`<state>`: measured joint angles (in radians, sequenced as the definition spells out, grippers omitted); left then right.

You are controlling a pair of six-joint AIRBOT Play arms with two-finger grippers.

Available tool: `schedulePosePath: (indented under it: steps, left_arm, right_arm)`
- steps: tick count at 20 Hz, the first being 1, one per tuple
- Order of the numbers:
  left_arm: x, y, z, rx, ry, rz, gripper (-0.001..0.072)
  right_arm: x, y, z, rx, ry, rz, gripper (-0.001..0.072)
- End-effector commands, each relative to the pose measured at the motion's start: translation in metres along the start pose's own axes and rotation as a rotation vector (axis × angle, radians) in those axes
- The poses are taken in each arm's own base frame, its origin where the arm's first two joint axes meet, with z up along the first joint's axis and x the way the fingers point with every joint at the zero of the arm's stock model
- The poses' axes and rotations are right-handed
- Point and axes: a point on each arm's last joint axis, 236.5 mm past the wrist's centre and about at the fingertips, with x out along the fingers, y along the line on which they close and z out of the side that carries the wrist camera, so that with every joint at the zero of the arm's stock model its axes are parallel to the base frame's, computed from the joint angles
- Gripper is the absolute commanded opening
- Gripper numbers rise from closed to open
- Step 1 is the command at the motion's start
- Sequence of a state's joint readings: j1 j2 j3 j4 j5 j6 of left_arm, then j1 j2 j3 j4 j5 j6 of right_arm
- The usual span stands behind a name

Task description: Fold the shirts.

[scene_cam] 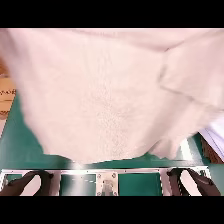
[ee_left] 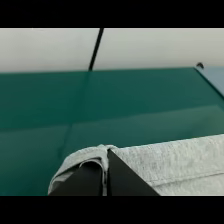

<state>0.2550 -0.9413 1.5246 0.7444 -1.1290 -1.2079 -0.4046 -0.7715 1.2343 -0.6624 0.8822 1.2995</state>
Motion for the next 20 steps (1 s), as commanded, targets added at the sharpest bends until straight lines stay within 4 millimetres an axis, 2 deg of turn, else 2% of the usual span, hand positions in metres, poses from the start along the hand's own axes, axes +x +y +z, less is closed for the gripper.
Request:
schedulePosePath:
  steps: [1,3,5,7,8,9,11,14,16,20]
  left_arm:
    - [0.092,0.065,-0.094,-0.212,0.203,-0.079,0.0020]
    - [0.144,0.103,-0.161,-0.271,0.315,-0.061,0.0020]
    - [0.193,0.125,-0.218,-0.306,0.399,-0.049,0.0020]
    - [0.230,0.147,-0.262,-0.343,0.431,0.008,0.0019]
    - [0.241,0.156,-0.275,-0.368,0.430,0.034,0.0019]
    - [0.249,0.164,-0.281,-0.419,0.413,0.052,0.0019]
    - [0.255,0.177,-0.276,-0.448,0.362,0.092,0.0019]
    - [0.259,0.187,-0.259,-0.412,0.309,0.119,0.0020]
    - [0.258,0.183,-0.259,-0.406,0.323,0.104,0.0020]
    - [0.244,0.182,-0.291,-0.326,0.470,0.113,0.0020]
  right_arm:
    - [0.080,-0.070,-0.121,0.136,0.231,-0.057,0.0011]
    - [0.125,-0.114,-0.184,0.171,0.307,-0.144,0.0011]
    - [0.160,-0.154,-0.231,0.226,0.365,-0.227,0.0012]
    - [0.189,-0.191,-0.264,0.291,0.402,-0.291,0.0011]
    - [0.201,-0.205,-0.270,0.302,0.415,-0.305,0.0012]
    - [0.211,-0.216,-0.272,0.310,0.417,-0.313,0.0011]
    - [0.226,-0.223,-0.263,0.340,0.415,-0.301,0.0012]
    - [0.238,-0.225,-0.234,0.332,0.380,-0.270,0.0012]
    - [0.236,-0.221,-0.226,0.338,0.402,-0.238,0.0012]
    - [0.207,-0.219,-0.245,0.354,0.566,-0.168,0.0010]
